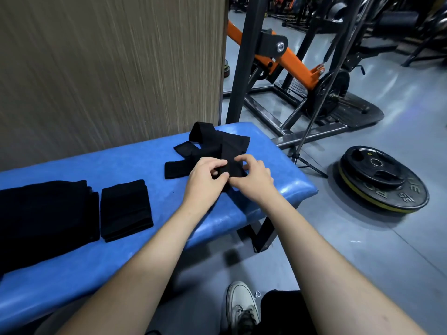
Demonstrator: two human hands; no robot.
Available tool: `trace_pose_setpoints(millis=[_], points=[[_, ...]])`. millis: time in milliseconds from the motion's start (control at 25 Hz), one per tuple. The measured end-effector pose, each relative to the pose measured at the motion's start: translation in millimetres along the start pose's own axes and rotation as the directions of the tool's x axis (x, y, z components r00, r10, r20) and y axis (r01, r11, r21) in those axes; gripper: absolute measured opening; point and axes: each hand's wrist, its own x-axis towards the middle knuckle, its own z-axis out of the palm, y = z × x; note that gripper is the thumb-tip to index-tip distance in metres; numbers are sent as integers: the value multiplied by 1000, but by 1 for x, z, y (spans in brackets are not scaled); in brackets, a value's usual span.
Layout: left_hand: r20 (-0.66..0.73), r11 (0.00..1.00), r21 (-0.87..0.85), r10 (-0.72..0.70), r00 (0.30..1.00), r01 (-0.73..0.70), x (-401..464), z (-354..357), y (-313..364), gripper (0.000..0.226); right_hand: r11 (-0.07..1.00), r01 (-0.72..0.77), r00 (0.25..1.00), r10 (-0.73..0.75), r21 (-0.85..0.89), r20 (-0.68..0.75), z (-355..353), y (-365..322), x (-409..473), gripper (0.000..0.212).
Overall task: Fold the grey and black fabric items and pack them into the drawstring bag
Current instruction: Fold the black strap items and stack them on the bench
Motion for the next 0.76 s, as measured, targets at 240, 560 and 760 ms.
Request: trace_pose_setpoints(millis=[240,560,760], points=[[-75,965,-262,9,997,-28,-12,-13,13,22,852,-57,998,48,521,31,-15,-13,-12,49],[-44,883,-456,-145,988,110,-27,-54,20,23,657,19,995,-88,754,52,-15,-26,-19,61],[-60,898,-424,-155,986,115,-43,-88,20,35,698,-33,976,-132,715,175,-17,-42,-38,21]])
